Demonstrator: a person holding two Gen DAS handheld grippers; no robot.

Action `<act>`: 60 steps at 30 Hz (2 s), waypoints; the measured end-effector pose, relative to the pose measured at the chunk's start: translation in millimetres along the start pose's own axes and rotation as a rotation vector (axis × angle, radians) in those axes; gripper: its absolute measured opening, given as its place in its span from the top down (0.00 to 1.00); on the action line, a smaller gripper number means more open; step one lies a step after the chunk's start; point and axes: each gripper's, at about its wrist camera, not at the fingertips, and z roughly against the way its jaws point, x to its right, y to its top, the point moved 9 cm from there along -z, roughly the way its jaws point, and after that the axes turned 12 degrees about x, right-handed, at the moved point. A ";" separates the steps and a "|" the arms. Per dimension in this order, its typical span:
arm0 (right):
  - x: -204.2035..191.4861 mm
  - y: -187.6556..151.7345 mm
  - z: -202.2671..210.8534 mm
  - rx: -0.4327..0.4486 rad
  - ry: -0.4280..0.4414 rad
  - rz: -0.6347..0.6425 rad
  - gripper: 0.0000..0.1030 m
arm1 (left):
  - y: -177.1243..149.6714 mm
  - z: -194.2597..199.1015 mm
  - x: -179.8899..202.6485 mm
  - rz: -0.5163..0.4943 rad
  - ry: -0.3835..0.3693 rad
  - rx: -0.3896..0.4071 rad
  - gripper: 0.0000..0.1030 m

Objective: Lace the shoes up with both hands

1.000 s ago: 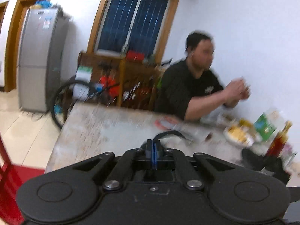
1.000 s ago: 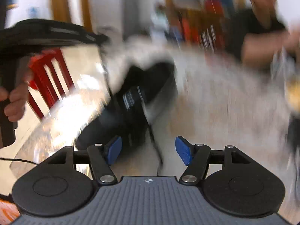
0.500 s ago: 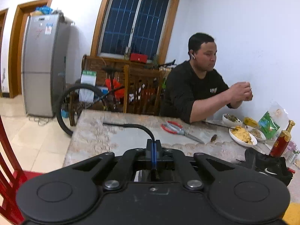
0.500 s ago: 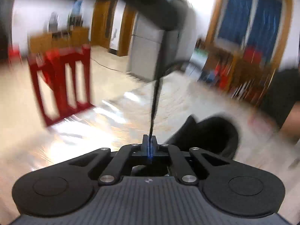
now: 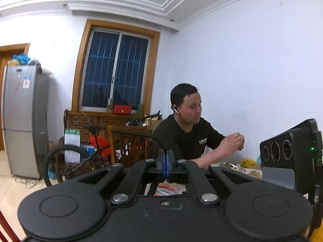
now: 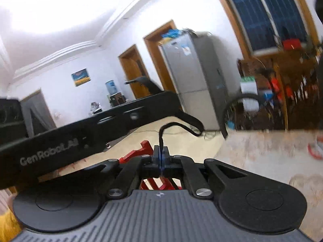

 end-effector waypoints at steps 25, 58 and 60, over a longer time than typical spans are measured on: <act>95.1 -201.9 85.9 -0.484 -0.506 0.032 0.38 | -198.3 62.5 -203.3 0.121 0.604 -0.549 0.56; -4.6 -257.3 42.9 -0.663 0.038 0.233 0.45 | -244.8 95.4 -91.0 0.290 0.310 -0.793 0.43; -20.2 -269.4 29.0 -0.678 0.092 0.276 0.48 | -246.0 107.2 -89.8 0.304 0.364 -0.803 0.43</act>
